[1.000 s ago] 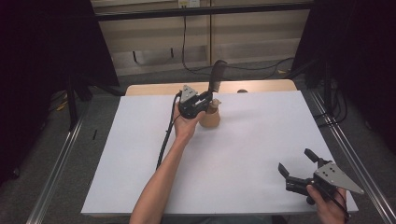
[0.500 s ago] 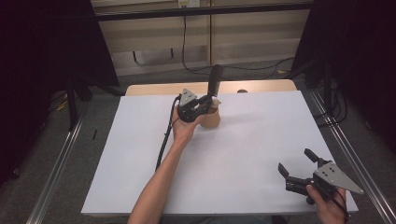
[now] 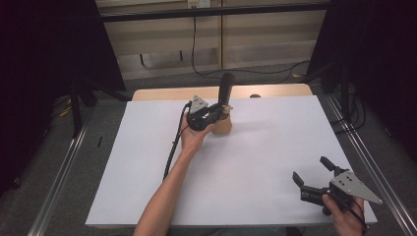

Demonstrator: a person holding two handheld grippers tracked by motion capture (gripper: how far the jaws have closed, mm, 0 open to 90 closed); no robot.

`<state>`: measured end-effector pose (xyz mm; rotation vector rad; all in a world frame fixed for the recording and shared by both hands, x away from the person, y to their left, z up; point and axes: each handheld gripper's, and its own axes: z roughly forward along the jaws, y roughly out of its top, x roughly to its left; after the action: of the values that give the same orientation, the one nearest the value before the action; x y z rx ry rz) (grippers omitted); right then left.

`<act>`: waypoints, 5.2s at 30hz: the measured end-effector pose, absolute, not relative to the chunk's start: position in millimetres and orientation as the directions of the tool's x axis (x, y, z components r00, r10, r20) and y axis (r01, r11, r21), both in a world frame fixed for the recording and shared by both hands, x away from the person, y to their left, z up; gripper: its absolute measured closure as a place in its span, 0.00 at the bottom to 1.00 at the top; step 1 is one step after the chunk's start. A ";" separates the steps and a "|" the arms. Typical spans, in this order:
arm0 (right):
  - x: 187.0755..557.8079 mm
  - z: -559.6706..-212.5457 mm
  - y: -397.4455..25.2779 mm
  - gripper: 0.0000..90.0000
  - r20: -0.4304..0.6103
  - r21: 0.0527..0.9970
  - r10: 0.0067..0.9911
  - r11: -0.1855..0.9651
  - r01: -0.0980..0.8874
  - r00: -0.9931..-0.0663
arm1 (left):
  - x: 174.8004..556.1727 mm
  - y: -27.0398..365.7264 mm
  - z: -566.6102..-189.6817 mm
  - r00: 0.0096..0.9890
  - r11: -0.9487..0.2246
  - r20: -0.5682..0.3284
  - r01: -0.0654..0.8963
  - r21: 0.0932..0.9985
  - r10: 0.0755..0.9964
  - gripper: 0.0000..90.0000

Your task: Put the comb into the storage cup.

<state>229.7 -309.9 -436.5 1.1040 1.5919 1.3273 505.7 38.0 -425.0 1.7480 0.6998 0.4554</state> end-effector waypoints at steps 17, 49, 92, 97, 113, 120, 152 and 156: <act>229.4 -436.3 -309.7 0.00 -0.031 0.987 0.945 0.080 0.138 -0.325 | 504.8 37.4 -428.0 0.757 -0.219 -0.035 0.233 0.947 0.652 0.81; 228.8 -436.2 -309.5 0.00 -0.032 0.987 0.945 0.081 0.138 -0.327 | 506.2 45.7 -421.1 0.739 -0.194 -0.061 0.254 0.947 0.670 0.49; 231.9 -437.0 -310.3 0.00 -0.035 0.987 0.948 0.084 0.140 -0.318 | 456.3 98.8 -393.5 0.664 -0.100 -0.034 0.163 0.982 0.747 0.02; 231.2 -436.8 -310.1 0.00 -0.038 0.986 0.946 0.087 0.140 -0.323 | 447.5 106.5 -391.0 0.656 -0.083 -0.049 0.170 0.982 0.753 0.01; 229.1 -436.6 -310.1 0.00 -0.037 0.986 0.952 0.084 0.142 -0.304 | 413.1 135.8 -387.9 0.650 -0.047 -0.047 0.126 0.991 0.758 0.03; 228.9 -436.6 -310.6 0.00 -0.041 0.986 0.954 0.087 0.143 -0.298 | 402.7 151.9 -393.6 0.617 -0.061 -0.043 0.146 0.987 0.786 0.03; 230.3 -437.0 -310.5 0.00 -0.047 0.985 0.958 0.091 0.146 -0.283 | 331.6 202.5 -409.3 0.549 -0.083 -0.024 0.169 0.982 0.835 0.04; 230.2 -436.9 -310.6 0.00 -0.045 0.986 0.959 0.089 0.142 -0.281 | 323.6 203.9 -408.6 0.543 -0.084 -0.022 0.169 0.982 0.839 0.04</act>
<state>230.2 -310.6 -436.9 1.1244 1.5638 1.2835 323.6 203.9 -408.6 1.5847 0.8807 0.6990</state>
